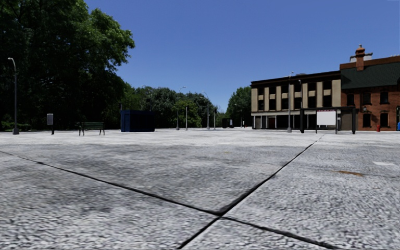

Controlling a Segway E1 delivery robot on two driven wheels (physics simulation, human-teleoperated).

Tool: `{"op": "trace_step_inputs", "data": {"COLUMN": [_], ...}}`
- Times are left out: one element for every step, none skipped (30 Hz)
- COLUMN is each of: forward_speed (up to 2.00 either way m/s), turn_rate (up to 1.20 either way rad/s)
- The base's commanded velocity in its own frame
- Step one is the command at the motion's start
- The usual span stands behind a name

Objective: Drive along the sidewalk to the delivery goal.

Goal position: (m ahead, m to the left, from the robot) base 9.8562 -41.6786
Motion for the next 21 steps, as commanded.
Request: {"op": "trace_step_inputs", "data": {"forward_speed": [2.0,2.0,2.0,2.0,2.0,2.0,2.0,2.0,2.0,2.0,2.0,2.0,2.0,2.0,2.0,2.0,2.0,2.0,2.0,2.0,2.0], "turn_rate": [0.0,0.0,0.0,0.0,0.0,0.0,0.0,0.0,0.0,0.0,0.0,0.0,0.0,0.0,0.0,0.0,0.0,0.0,0.0,0.0,0.0]}}
